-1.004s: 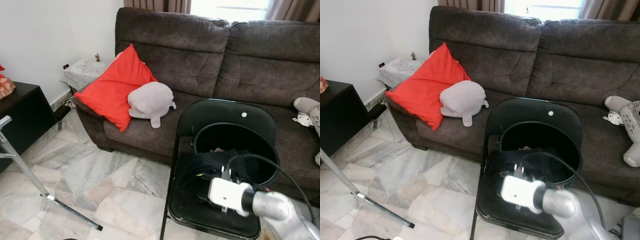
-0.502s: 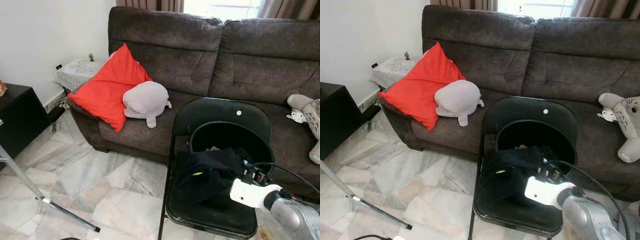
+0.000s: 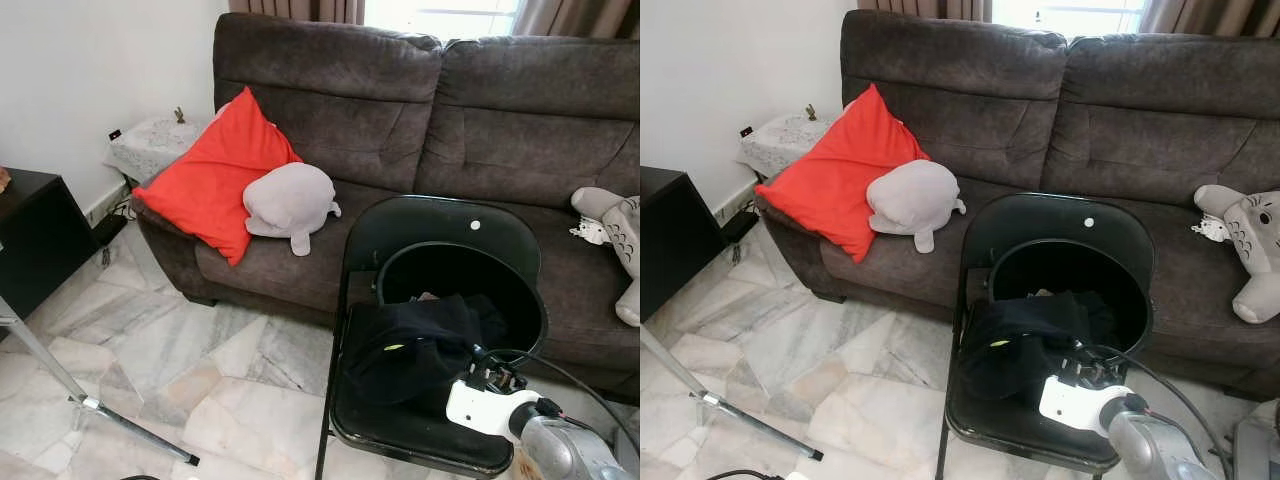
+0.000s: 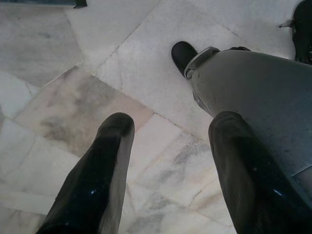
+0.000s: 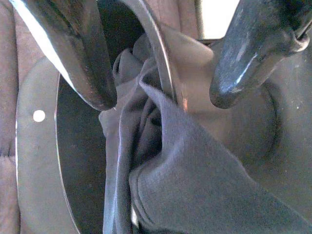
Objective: Hang hanger
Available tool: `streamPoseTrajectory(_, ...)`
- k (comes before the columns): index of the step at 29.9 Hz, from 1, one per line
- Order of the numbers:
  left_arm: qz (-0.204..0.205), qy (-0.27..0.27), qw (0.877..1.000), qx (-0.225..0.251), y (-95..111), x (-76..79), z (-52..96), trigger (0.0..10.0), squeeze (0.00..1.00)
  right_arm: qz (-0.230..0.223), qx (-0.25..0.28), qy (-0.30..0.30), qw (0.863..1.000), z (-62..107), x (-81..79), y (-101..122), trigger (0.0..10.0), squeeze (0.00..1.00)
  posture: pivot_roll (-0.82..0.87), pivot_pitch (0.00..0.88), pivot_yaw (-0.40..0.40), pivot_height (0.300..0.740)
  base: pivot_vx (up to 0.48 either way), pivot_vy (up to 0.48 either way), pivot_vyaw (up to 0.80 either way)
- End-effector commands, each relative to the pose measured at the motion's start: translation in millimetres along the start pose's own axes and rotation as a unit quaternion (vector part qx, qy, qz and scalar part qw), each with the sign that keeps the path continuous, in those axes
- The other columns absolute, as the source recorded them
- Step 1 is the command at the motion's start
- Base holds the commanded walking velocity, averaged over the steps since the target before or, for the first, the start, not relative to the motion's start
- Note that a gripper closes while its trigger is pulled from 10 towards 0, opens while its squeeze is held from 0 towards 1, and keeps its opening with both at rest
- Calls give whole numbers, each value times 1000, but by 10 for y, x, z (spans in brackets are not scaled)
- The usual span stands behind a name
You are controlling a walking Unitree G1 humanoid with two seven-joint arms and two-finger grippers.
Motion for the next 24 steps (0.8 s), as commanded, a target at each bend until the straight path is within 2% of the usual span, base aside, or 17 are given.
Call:
streamPoseTrajectory(1,-6,3,1000,-9,-59,-30,9,10000,0,5,6,-3,1000,-35,-9,20,10000,0,-63,31,55,740,0,0,0)
streamPoseTrajectory(7,-8,3,1000,-10,-64,-33,10,10000,0,15,28,-45,998,-124,97,82,10000,0,-60,27,58,740,0,0,0)
streamPoseTrajectory(18,-10,3,1000,-10,-70,-42,12,10000,0,18,58,-24,998,-232,-44,182,10000,0,-46,21,63,740,0,0,0)
streamPoseTrajectory(24,-11,4,1000,-11,-73,-46,13,10000,0,20,89,-59,994,-264,58,297,10000,0,-44,25,64,740,0,0,0)
Point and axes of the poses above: a point about 5 cm out from each wrist's last joint towards the gripper, its own z axis pointing back from the gripper into the wrist, its own y axis along the axis of the wrist's last joint, x = y × z, the point moved 3 cm from there along -z, pointing out of the wrist towards the gripper, and after that the axes turned 9 degrees about -z, right-handed, at the moved point
